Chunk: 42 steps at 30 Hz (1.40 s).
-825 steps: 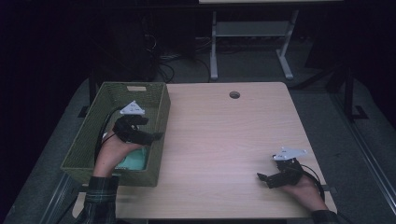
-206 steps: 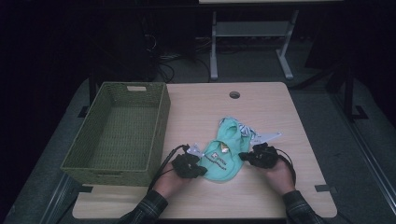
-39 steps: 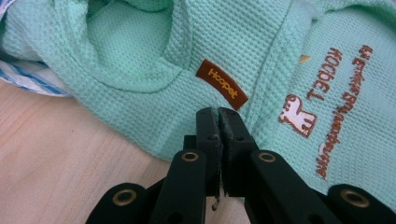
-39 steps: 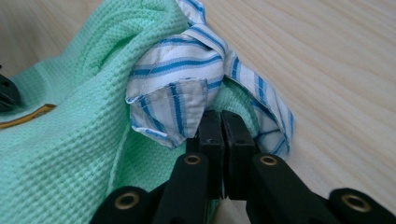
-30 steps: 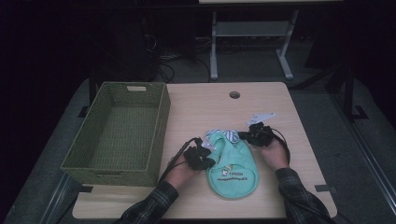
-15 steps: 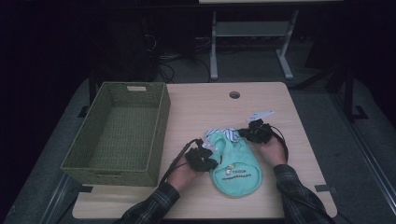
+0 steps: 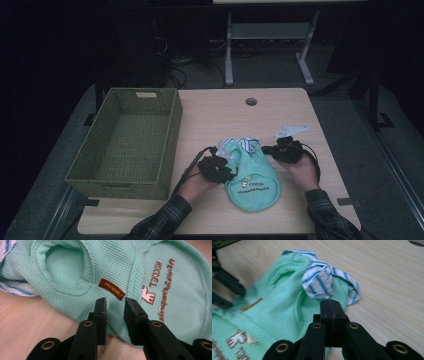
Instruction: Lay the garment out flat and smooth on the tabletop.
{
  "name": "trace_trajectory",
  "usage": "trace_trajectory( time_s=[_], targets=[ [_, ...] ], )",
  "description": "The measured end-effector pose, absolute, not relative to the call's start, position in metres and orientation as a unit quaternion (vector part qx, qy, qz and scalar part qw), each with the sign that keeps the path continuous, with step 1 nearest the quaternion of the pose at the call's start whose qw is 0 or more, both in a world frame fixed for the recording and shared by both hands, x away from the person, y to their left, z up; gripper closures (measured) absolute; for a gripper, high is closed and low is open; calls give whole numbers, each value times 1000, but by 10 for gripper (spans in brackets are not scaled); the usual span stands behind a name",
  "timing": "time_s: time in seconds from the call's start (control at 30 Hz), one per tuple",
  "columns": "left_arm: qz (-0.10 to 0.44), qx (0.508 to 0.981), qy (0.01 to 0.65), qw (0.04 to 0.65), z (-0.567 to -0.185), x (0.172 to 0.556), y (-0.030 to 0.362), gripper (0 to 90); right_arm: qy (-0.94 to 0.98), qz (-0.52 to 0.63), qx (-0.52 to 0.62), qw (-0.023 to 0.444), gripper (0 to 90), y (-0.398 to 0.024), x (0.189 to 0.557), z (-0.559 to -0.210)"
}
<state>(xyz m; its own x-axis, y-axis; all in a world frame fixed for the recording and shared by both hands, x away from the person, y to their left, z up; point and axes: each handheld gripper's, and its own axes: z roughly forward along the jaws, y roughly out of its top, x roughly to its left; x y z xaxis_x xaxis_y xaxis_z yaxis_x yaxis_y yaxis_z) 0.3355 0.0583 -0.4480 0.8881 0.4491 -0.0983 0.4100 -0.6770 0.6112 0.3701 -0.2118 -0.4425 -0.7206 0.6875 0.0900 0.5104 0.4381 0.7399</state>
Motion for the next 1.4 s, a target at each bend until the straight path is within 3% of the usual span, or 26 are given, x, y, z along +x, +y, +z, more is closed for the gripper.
trace_trajectory(
  time_s=[0.63,1.0,1.4],
  targets=[
    [45,911,246,329,-428,367,63,665,857,400,316,71,899,-184,332,-441],
    [59,897,267,346,-417,401,61,584,874,372,307,56,900,-165,335,-463],
    [60,892,272,357,-420,442,35,535,876,372,303,54,899,-165,337,-468]
  ],
)
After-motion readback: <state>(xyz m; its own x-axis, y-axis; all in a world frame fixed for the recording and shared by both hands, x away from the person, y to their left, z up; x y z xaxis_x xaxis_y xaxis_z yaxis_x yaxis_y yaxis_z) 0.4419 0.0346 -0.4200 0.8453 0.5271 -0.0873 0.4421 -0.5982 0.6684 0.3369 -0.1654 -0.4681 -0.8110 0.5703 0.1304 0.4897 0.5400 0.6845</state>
